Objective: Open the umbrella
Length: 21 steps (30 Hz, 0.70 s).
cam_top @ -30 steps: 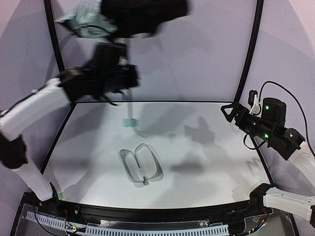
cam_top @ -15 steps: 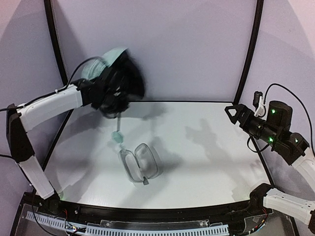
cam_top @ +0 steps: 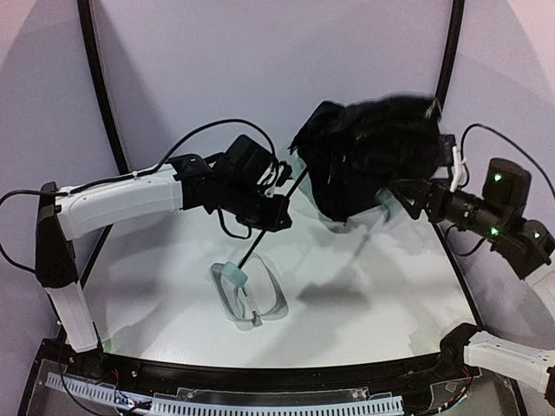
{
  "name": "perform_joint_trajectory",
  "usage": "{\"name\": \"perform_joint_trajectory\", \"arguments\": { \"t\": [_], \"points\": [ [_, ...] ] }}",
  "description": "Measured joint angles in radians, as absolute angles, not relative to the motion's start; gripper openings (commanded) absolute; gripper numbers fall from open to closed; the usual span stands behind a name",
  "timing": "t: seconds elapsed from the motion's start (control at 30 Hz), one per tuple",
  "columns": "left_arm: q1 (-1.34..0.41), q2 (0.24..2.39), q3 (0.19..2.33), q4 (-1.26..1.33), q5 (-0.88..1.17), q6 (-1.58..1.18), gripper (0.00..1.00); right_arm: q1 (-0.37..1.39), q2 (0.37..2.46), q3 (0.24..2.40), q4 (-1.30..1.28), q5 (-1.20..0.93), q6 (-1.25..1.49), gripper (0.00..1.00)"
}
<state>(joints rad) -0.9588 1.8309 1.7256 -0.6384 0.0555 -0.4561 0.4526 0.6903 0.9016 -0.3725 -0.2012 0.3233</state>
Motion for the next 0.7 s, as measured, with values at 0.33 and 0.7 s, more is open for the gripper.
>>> {"name": "perform_joint_trajectory", "arguments": {
  "t": [0.33,0.7],
  "points": [
    [-0.946,1.831,1.626,-0.666,0.154,-0.492,0.01,0.534,0.832,1.173,-0.447,-0.234,-0.052,0.98],
    [-0.973,1.831,1.549,-0.613,0.262,-0.51,0.01,0.717,1.475,1.664,-0.685,0.066,-0.594,0.97]
  ]
}}
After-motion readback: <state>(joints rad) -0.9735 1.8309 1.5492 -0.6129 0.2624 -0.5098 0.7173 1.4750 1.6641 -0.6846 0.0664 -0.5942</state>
